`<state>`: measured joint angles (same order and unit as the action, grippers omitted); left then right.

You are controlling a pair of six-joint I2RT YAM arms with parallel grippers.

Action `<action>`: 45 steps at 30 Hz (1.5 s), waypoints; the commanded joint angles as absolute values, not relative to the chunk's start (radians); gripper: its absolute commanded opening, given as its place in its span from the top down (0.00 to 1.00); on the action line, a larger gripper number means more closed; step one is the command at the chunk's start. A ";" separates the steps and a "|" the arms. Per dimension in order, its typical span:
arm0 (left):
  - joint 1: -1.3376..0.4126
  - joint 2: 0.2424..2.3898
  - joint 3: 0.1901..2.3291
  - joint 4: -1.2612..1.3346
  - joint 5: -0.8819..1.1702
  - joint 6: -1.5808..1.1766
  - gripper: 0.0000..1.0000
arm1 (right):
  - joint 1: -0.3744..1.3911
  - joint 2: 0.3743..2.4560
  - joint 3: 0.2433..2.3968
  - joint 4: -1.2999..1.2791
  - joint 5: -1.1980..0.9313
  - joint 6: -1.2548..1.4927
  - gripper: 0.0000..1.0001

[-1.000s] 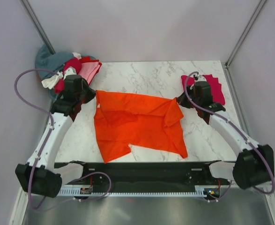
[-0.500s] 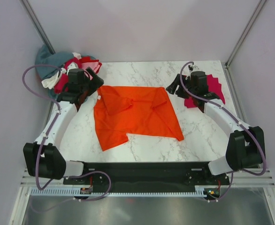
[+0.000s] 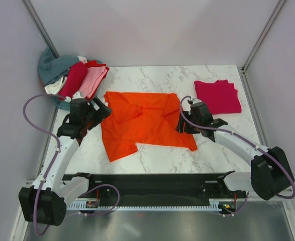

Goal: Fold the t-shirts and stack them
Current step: Flatten the tshirt out

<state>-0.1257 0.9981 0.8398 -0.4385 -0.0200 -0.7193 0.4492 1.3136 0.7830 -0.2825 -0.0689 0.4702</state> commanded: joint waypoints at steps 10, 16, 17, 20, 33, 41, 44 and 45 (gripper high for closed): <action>-0.126 1.084 0.678 -0.495 0.299 -0.787 0.00 | 0.469 1.132 0.664 -0.399 0.063 0.486 0.35; -0.126 1.086 0.646 -0.506 0.259 -0.764 0.00 | 0.468 0.994 0.597 -0.462 0.133 0.639 0.37; -0.126 1.062 0.641 -0.508 0.253 -0.764 0.02 | 0.468 0.985 0.591 -0.468 0.135 0.676 0.41; -0.126 1.010 0.611 -0.526 0.184 -0.790 0.07 | 0.466 0.979 0.569 -0.482 0.115 0.684 0.42; -0.126 0.903 0.526 -0.595 0.048 -0.901 0.18 | 0.491 1.061 0.546 -0.486 0.106 0.630 0.41; -0.126 0.897 0.523 -0.615 0.006 -0.891 0.18 | 0.528 1.133 0.561 -0.483 0.110 0.630 0.45; -0.126 0.896 0.525 -0.624 0.002 -0.885 0.18 | 0.546 1.153 0.575 -0.486 0.142 0.635 0.45; -0.126 0.896 0.526 -0.624 0.003 -0.884 0.18 | 0.549 1.157 0.581 -0.495 0.155 0.637 0.45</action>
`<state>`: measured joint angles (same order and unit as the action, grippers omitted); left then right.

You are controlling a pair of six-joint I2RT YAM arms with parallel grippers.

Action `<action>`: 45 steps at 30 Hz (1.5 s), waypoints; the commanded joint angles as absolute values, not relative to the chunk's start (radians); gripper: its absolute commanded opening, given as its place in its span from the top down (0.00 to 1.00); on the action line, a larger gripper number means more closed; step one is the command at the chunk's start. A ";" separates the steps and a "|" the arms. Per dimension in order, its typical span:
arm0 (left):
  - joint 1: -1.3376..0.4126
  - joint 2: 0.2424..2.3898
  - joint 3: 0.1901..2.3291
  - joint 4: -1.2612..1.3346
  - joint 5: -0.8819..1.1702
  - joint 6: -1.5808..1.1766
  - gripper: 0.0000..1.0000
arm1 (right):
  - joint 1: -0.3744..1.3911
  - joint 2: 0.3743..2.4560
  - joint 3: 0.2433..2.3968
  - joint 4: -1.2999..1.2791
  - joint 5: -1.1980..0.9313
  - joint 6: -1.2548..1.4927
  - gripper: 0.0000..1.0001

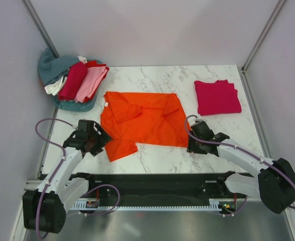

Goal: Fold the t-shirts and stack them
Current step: Flatten the tshirt out

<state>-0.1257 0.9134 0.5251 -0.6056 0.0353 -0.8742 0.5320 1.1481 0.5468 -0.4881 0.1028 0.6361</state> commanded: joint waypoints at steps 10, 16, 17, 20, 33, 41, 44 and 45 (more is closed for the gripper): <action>-0.126 0.908 0.549 -0.627 0.003 -0.858 0.18 | 0.621 1.232 0.741 -0.557 0.276 0.539 0.39; -0.124 0.913 0.531 -0.624 0.003 -0.877 0.20 | 0.664 1.383 0.830 -0.557 0.324 0.477 0.39; -0.126 0.911 0.526 -0.624 0.003 -0.887 0.21 | 0.669 1.397 0.845 -0.557 0.330 0.474 0.40; -0.135 0.911 0.511 -0.624 -0.024 -0.896 0.28 | 0.673 1.439 0.870 -0.555 0.350 0.463 0.40; -0.209 1.034 0.462 -0.623 -0.109 -0.940 0.35 | 0.676 1.516 0.888 -0.517 0.383 0.439 0.41; -0.210 1.009 0.439 -0.566 -0.112 -0.956 0.55 | 0.678 1.548 0.891 -0.494 0.396 0.442 0.41; -0.213 1.009 0.426 -0.525 -0.094 -0.969 0.56 | 0.678 1.558 0.893 -0.482 0.394 0.446 0.41; -0.215 1.015 0.417 -0.511 -0.086 -0.973 0.56 | 0.678 1.562 0.894 -0.476 0.394 0.449 0.42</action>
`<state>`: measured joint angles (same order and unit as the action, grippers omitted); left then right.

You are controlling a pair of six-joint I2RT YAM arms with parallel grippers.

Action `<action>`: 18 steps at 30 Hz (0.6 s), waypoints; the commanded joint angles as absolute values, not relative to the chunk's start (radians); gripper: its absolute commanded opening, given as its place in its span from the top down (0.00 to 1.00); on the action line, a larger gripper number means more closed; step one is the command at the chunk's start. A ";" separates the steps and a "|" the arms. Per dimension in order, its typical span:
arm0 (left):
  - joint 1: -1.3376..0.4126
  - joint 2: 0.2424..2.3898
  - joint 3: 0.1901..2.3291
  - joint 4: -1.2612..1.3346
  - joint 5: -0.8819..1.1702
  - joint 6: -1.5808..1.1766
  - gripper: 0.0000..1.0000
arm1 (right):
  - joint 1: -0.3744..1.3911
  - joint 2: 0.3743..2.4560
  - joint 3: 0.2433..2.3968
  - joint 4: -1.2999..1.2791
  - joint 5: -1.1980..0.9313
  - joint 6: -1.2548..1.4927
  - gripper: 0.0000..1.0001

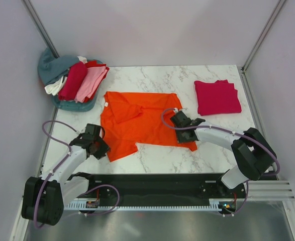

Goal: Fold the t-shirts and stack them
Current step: Flatten the tshirt out

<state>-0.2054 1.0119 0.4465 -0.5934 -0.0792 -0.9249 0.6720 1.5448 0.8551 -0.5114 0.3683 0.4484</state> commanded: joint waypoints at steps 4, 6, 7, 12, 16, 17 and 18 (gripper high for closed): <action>-0.218 1.043 0.405 -0.457 -0.058 -0.983 0.69 | 0.678 1.583 0.902 -0.466 0.402 0.451 0.41; -0.216 1.048 0.406 -0.445 -0.060 -0.973 0.88 | 0.678 1.591 0.910 -0.468 0.420 0.453 0.41; -0.218 1.043 0.408 -0.440 -0.070 -0.965 0.98 | 0.681 1.600 0.913 -0.468 0.429 0.451 0.41; -0.210 1.017 0.413 -0.443 -0.120 -0.960 0.98 | 0.680 1.632 0.922 -0.469 0.500 0.460 0.43; -0.167 1.040 0.423 -0.452 -0.095 -0.945 0.98 | 0.678 1.629 0.919 -0.482 0.587 0.472 0.43; -0.144 1.048 0.426 -0.457 -0.092 -0.933 0.98 | 0.675 1.632 0.919 -0.491 0.603 0.476 0.43; -0.134 1.051 0.434 -0.465 -0.095 -0.927 0.98 | 0.670 1.637 0.919 -0.497 0.620 0.479 0.44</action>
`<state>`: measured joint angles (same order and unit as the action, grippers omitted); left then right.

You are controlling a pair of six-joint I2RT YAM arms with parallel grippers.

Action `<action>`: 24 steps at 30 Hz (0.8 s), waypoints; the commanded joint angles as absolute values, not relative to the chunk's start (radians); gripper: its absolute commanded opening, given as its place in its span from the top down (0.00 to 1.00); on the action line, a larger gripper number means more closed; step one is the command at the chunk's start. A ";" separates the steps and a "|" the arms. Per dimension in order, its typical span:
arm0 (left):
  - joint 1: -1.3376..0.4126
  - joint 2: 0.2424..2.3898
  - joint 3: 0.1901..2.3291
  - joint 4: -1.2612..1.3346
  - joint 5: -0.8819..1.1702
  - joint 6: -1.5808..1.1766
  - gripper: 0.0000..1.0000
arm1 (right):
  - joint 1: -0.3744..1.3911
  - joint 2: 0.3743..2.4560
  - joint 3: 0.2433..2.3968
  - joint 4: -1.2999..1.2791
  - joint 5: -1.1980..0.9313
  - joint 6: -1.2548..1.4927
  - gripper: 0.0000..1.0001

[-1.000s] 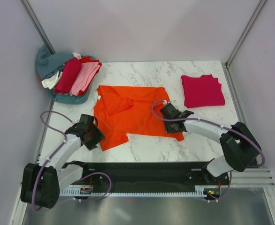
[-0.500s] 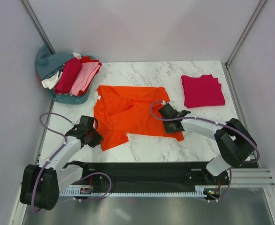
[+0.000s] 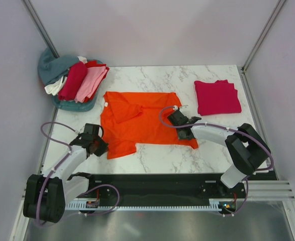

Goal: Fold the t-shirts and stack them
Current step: Flatten the tshirt out

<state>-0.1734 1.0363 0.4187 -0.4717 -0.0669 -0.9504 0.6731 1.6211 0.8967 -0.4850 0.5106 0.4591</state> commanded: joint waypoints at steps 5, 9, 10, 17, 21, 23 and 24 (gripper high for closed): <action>-0.083 1.020 0.446 -0.491 -0.107 -0.896 0.98 | 0.612 1.628 0.910 -0.522 0.667 0.492 0.46; -0.046 0.988 0.452 -0.506 -0.110 -0.881 0.98 | 0.543 1.592 0.887 -0.520 0.655 0.511 0.48; -0.040 0.980 0.456 -0.509 -0.110 -0.877 0.98 | 0.526 1.566 0.873 -0.520 0.649 0.518 0.51; -0.032 0.976 0.457 -0.514 -0.104 -0.867 0.98 | 0.324 1.362 0.747 -0.434 0.422 0.564 0.50; -0.032 0.966 0.450 -0.514 -0.103 -0.862 0.98 | 0.284 1.276 0.700 -0.416 0.295 0.565 0.48; -0.032 0.956 0.448 -0.514 -0.100 -0.861 0.98 | 0.284 1.241 0.678 -0.408 0.172 0.561 0.45; -0.032 0.956 0.446 -0.512 -0.098 -0.861 0.98 | 0.284 1.233 0.669 -0.403 0.122 0.560 0.43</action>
<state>-0.0391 0.9798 0.4271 -0.5053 -0.0769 -0.8951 0.2813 1.2690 0.6941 -0.4488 0.3229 0.5499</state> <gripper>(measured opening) 0.028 0.555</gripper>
